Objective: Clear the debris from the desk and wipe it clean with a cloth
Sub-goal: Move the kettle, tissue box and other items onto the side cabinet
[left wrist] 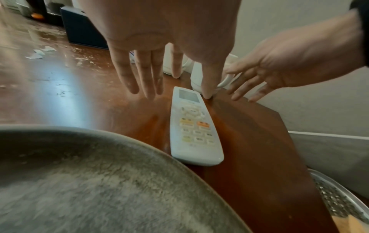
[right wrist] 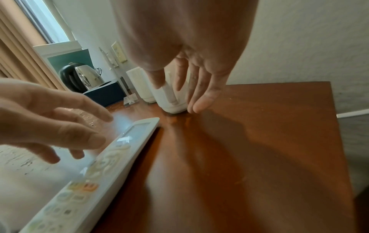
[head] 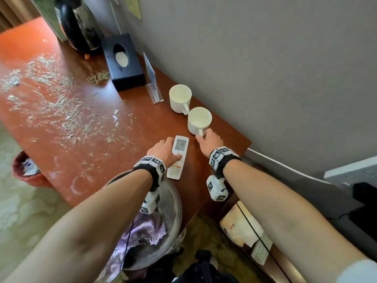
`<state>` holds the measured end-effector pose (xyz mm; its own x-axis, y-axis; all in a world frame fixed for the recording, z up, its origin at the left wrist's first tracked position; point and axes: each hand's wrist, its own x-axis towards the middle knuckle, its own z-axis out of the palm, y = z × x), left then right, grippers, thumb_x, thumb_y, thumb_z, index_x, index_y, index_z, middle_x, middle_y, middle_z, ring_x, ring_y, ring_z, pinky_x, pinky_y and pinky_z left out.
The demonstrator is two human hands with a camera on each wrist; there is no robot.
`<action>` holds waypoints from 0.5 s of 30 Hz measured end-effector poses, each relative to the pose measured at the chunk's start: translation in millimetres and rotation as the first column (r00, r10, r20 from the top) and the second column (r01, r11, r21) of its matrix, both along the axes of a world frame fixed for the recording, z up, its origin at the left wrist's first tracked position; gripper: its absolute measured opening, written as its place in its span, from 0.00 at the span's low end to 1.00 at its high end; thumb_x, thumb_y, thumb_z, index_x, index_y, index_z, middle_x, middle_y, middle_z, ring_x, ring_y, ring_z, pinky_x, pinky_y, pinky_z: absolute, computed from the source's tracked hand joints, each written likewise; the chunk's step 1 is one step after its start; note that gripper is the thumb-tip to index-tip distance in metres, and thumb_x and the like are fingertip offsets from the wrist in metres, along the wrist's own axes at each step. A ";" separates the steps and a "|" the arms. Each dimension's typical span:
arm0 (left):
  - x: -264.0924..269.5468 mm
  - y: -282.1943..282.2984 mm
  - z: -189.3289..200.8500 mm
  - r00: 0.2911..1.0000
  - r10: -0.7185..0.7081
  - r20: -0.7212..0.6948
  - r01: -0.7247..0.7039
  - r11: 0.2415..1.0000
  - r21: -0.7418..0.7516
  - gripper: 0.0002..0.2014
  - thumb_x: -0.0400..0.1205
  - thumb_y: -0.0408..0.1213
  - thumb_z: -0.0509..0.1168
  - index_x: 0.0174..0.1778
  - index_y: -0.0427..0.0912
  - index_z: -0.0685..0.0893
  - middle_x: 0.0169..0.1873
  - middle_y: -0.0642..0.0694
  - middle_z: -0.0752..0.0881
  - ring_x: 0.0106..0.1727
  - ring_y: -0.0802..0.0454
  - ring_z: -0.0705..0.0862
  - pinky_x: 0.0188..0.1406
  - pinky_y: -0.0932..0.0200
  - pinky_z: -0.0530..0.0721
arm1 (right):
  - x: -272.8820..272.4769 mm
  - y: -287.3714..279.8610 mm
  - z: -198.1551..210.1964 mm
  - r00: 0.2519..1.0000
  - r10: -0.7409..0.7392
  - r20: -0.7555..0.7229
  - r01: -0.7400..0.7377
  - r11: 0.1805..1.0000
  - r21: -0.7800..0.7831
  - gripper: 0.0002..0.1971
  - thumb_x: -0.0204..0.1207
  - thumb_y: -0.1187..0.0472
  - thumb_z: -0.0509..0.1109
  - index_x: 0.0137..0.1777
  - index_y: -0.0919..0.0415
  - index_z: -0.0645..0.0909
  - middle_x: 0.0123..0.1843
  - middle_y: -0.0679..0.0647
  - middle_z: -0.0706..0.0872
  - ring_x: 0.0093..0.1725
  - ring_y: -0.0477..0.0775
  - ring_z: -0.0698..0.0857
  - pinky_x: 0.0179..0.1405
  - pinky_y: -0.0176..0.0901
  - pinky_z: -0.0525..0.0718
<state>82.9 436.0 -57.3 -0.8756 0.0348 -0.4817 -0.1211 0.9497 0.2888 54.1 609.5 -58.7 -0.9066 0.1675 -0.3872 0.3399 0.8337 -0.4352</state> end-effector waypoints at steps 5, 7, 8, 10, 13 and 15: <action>-6.6 14.0 -6.9 0.999 -0.002 0.043 0.002 1.000 0.000 0.34 0.78 0.56 0.69 0.77 0.50 0.64 0.67 0.45 0.76 0.60 0.42 0.83 0.52 0.47 0.81 | -3.1 4.8 -3.1 0.999 -0.035 -0.031 0.035 0.999 0.004 0.17 0.88 0.51 0.54 0.63 0.62 0.76 0.60 0.59 0.84 0.59 0.66 0.83 0.54 0.53 0.79; -6.3 18.8 -8.8 0.998 0.005 0.060 -0.005 1.000 -0.010 0.36 0.77 0.58 0.70 0.76 0.48 0.64 0.67 0.45 0.75 0.59 0.42 0.83 0.52 0.47 0.82 | -2.6 9.9 -4.5 0.998 -0.059 -0.024 0.059 0.998 -0.005 0.19 0.89 0.49 0.53 0.62 0.63 0.77 0.59 0.60 0.84 0.59 0.66 0.83 0.51 0.51 0.76; -5.7 20.6 -10.0 0.997 0.011 0.071 -0.010 1.000 -0.016 0.37 0.76 0.58 0.70 0.76 0.47 0.64 0.66 0.44 0.75 0.59 0.42 0.83 0.53 0.46 0.82 | -1.8 12.7 -4.4 0.998 -0.067 -0.015 0.067 0.998 -0.021 0.20 0.89 0.48 0.52 0.61 0.63 0.77 0.59 0.60 0.84 0.58 0.67 0.82 0.51 0.51 0.75; -5.2 23.7 -11.9 0.996 0.027 0.090 -0.025 0.999 -0.027 0.37 0.76 0.58 0.71 0.75 0.45 0.64 0.66 0.44 0.74 0.59 0.40 0.83 0.54 0.45 0.82 | -1.0 17.1 -4.6 0.997 -0.082 0.006 0.082 0.995 -0.055 0.22 0.88 0.46 0.50 0.58 0.63 0.77 0.56 0.59 0.84 0.56 0.65 0.81 0.51 0.50 0.74; -5.4 27.4 -13.0 0.993 0.051 0.111 -0.046 0.998 -0.046 0.36 0.75 0.56 0.73 0.72 0.43 0.65 0.65 0.43 0.74 0.60 0.39 0.83 0.56 0.44 0.81 | -1.0 18.0 -10.0 0.995 -0.098 0.031 0.101 0.989 -0.112 0.21 0.87 0.43 0.49 0.52 0.58 0.76 0.51 0.56 0.85 0.51 0.63 0.85 0.52 0.50 0.78; -6.1 30.7 -12.5 0.991 0.061 0.121 -0.054 0.997 -0.060 0.36 0.75 0.55 0.73 0.71 0.42 0.65 0.65 0.43 0.74 0.61 0.39 0.83 0.56 0.45 0.80 | 1.5 17.7 -12.3 0.992 -0.118 0.037 0.122 0.981 -0.149 0.19 0.85 0.43 0.49 0.48 0.56 0.75 0.50 0.57 0.87 0.49 0.64 0.87 0.56 0.55 0.82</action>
<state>76.9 466.7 -69.8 -0.8094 -0.0437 -0.5856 -0.2069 0.9545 0.2148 55.6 627.2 -71.0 -0.8720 0.2126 -0.4409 0.4473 0.7119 -0.5414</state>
